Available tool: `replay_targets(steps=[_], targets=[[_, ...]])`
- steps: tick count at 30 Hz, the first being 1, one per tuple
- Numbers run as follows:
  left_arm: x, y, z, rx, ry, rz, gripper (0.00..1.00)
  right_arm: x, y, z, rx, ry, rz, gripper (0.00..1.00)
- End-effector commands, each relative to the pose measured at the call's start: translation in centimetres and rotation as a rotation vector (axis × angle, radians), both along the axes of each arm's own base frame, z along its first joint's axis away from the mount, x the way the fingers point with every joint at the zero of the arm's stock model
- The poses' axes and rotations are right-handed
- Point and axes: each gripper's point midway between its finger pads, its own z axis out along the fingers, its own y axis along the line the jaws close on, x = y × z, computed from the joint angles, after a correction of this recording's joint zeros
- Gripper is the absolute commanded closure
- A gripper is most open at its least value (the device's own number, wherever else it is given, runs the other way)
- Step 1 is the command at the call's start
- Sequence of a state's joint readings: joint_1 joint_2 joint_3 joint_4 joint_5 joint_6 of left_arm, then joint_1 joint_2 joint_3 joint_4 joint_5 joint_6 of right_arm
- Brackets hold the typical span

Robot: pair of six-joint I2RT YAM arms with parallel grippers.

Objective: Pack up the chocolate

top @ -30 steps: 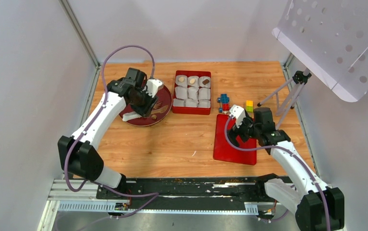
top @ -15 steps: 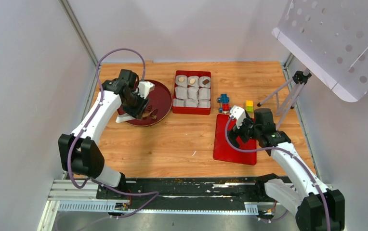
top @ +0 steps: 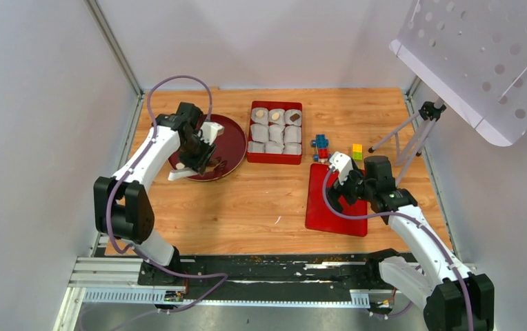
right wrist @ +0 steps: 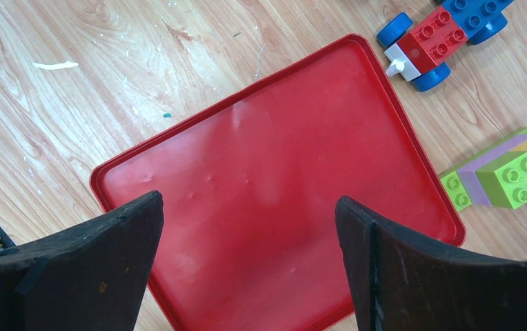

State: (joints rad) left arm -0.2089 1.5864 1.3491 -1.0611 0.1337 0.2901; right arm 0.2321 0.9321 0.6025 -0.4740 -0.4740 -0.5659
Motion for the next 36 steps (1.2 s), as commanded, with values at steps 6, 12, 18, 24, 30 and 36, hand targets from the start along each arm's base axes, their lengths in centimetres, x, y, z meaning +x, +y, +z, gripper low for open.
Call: replay_targets(steps=[6, 12, 18, 24, 30, 36], targets=[[1.7, -0.8, 1.7, -0.049, -0.043, -0.01, 0.73, 0.4, 0.0, 0.6, 0.019, -0.026, -0.005, 0.05], [3.7, -1.6, 6.1, -0.089, -0.163, -0.028, 0.81, 0.3, -0.1, 0.3, 0.02, -0.017, -0.007, 0.05], [6.0, -3.7, 8.5, -0.193, -0.224, -0.032, 0.83, 0.5, 0.0, 0.0, 0.017, -0.015, -0.005, 0.05], [9.4, -5.9, 8.3, -0.275, -0.228, 0.002, 0.84, 0.6, -0.1, 0.1, 0.009, -0.017, -0.004, 0.05], [12.0, -7.9, 7.1, -0.305, -0.21, -0.003, 0.84, 0.4, -0.5, 0.0, 0.005, -0.013, -0.014, 0.05], [13.1, -9.0, 5.9, -0.313, -0.181, -0.019, 0.84, 0.6, -1.0, 0.0, 0.001, -0.016, -0.03, 0.05]])
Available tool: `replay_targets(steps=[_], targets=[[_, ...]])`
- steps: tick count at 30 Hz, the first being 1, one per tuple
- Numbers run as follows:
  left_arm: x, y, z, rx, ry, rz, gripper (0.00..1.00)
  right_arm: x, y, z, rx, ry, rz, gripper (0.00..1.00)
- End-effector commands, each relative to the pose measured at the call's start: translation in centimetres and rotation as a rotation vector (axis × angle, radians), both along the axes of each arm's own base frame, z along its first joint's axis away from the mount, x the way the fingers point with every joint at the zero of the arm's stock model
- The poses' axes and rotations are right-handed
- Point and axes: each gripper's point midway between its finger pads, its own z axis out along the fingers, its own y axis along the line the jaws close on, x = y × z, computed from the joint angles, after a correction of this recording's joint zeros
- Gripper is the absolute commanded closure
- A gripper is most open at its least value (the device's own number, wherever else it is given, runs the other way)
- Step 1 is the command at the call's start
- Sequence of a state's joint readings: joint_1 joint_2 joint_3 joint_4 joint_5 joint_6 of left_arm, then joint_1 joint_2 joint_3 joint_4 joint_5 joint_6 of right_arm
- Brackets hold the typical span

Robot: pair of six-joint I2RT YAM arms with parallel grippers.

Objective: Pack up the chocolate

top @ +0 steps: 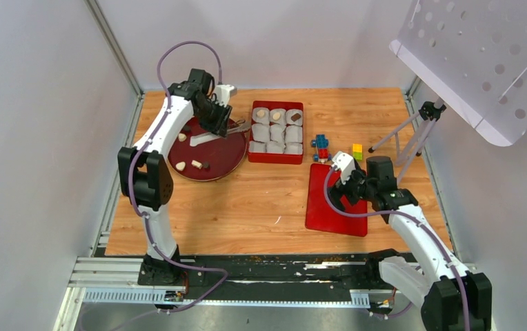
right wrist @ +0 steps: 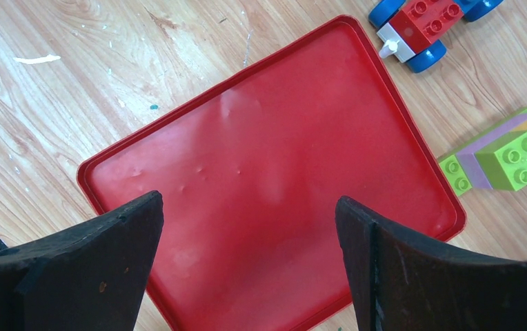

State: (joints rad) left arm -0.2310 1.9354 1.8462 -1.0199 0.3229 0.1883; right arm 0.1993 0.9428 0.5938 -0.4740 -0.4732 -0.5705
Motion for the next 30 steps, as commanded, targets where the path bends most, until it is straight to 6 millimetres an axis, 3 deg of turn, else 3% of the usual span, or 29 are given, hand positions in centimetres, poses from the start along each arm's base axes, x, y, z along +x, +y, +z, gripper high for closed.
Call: replay_targets(steps=[1, 11, 20, 30], targets=[[1.6, -2.0, 2.4, -0.072, -0.068, -0.018, 0.84, 0.4, -0.1, 0.7, 0.008, -0.034, -0.001, 0.05], [1.5, -4.0, 4.0, -0.018, -0.141, -0.055, 0.84, 0.3, -0.4, 0.3, 0.01, -0.03, -0.008, 0.05], [1.7, -5.4, 1.0, 0.02, -0.087, -0.105, 0.84, 0.1, -0.4, 0.1, 0.015, -0.03, -0.01, 0.05], [3.2, -6.2, -0.2, 0.044, -0.09, -0.123, 0.81, -0.2, -0.6, -0.2, 0.013, -0.026, -0.018, 0.05]])
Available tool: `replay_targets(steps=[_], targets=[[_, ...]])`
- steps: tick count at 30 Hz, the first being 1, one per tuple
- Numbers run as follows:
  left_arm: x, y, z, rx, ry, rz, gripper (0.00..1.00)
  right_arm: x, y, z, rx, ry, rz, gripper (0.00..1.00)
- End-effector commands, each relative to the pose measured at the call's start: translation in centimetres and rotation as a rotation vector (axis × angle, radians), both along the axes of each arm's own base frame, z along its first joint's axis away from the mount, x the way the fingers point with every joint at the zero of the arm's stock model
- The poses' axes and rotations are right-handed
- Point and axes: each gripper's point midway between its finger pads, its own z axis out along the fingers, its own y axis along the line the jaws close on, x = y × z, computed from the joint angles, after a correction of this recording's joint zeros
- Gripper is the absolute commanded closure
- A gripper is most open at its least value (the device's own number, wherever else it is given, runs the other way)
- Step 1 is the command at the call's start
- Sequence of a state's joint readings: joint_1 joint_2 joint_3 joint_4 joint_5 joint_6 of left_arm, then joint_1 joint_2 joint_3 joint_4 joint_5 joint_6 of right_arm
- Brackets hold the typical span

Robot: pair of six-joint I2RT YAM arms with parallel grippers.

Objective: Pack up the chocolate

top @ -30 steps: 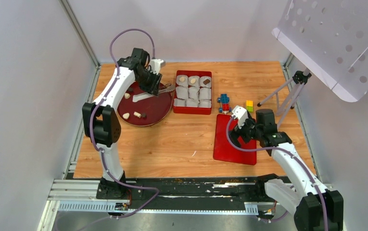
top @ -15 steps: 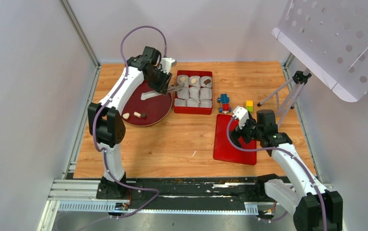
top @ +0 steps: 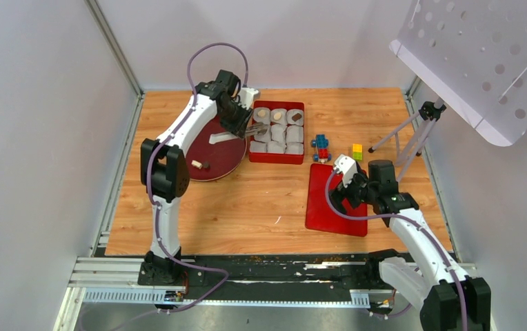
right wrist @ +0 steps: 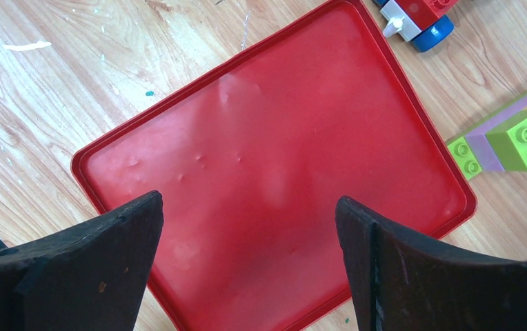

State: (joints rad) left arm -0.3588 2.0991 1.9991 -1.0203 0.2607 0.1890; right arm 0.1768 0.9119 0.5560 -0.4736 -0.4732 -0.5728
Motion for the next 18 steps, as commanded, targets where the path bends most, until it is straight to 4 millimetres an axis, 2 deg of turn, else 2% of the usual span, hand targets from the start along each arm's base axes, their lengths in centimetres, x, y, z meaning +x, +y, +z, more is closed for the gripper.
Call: replay_targets(steps=[1, 8, 18], targets=[[1.46, -0.76, 2.31, -0.016, -0.084, -0.026, 0.79, 0.34, 0.09, 0.61, 0.016, -0.033, 0.002, 0.05], [1.52, -0.9, 2.27, -0.005, -0.089, -0.024, 0.64, 0.41, 0.06, 0.57, 0.015, -0.034, 0.002, 0.05], [1.93, -1.33, 3.12, -0.02, -0.113, -0.023, 0.55, 0.43, 0.09, 0.59, 0.015, -0.032, 0.004, 0.05]])
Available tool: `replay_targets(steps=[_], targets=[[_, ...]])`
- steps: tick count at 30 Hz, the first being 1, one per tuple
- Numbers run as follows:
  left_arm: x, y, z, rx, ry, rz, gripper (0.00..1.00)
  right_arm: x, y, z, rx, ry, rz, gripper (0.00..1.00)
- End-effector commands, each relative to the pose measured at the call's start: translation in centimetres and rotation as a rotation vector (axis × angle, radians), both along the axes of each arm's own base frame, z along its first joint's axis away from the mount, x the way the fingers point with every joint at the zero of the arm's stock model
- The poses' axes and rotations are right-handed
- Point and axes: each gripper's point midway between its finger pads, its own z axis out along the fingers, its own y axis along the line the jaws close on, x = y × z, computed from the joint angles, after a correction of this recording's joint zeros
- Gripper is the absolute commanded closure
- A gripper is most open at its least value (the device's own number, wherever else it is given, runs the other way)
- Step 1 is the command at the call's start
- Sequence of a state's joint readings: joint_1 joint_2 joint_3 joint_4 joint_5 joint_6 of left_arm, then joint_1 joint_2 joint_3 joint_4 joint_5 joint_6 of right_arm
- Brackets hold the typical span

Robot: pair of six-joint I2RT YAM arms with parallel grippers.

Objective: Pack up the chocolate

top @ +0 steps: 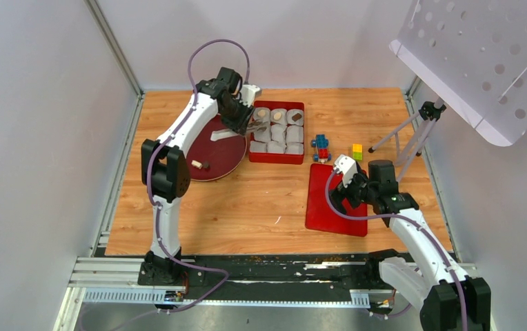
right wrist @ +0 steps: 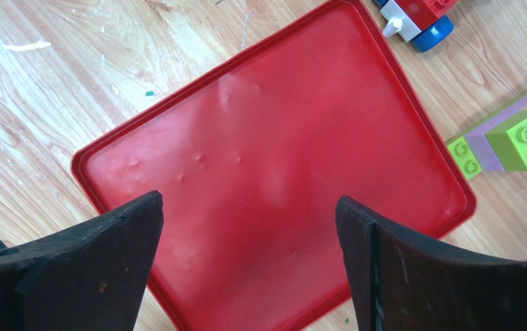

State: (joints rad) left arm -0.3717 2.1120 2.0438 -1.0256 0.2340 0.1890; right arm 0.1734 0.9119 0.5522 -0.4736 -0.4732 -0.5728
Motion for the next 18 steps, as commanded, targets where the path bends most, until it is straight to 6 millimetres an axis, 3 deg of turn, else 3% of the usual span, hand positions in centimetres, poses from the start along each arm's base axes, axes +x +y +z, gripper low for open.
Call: replay_targets(steps=[1, 10, 15, 18], targets=[[1.3, -0.9, 2.5, -0.034, -0.083, -0.023, 0.55, 0.5, 0.2, 0.8, 0.015, -0.037, 0.008, 0.05], [1.4, -1.1, 3.4, -0.049, -0.1, -0.028, 0.54, 0.5, 0.2, 0.9, 0.014, -0.037, 0.009, 0.05], [1.5, -1.2, 4.8, -0.064, -0.133, -0.029, 0.54, 0.5, 0.2, 0.8, 0.016, -0.034, 0.011, 0.05], [1.5, -0.9, 6.8, -0.065, -0.18, -0.03, 0.54, 0.5, 0.2, 0.9, 0.013, -0.033, 0.012, 0.05]])
